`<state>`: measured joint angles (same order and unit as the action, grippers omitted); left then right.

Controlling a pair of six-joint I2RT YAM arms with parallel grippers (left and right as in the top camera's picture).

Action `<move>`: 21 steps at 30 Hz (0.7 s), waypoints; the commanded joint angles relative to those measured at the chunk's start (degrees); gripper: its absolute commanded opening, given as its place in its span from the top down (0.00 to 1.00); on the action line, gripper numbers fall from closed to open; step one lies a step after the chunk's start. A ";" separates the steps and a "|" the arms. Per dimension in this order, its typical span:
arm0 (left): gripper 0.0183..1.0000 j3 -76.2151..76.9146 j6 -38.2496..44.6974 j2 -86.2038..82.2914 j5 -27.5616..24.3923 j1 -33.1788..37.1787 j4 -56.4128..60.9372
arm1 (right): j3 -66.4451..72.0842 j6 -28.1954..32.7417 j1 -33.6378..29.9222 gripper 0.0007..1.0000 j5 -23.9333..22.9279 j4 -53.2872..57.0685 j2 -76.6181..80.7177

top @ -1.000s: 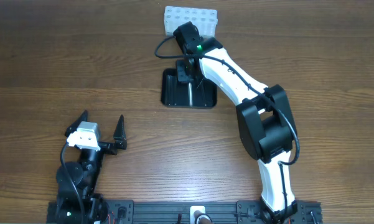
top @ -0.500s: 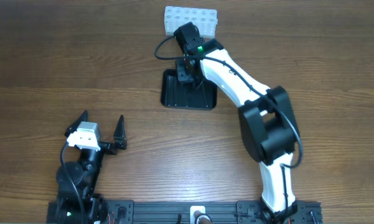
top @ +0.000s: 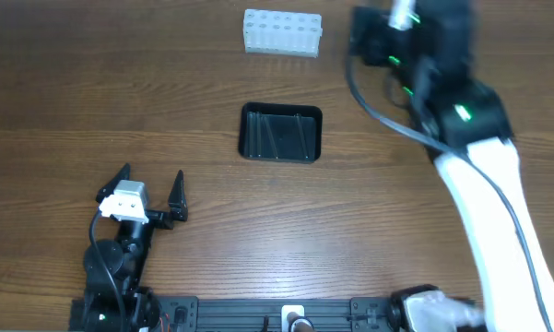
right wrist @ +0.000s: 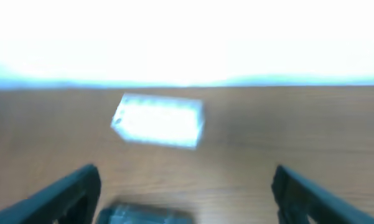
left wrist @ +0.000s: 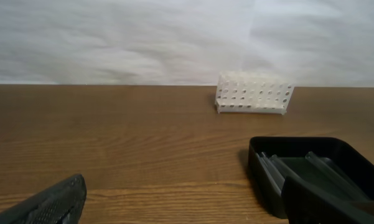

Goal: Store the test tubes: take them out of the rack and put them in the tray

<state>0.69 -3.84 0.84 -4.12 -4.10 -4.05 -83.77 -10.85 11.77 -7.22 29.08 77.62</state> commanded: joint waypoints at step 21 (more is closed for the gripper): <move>0.00 -0.35 0.83 -0.50 -0.33 0.26 -0.07 | 70.79 7.93 -8.00 0.01 -2.89 -19.34 -66.03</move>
<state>0.69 -3.86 0.84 -4.12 -4.10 -4.08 -17.34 -3.18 4.05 -8.58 10.63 16.23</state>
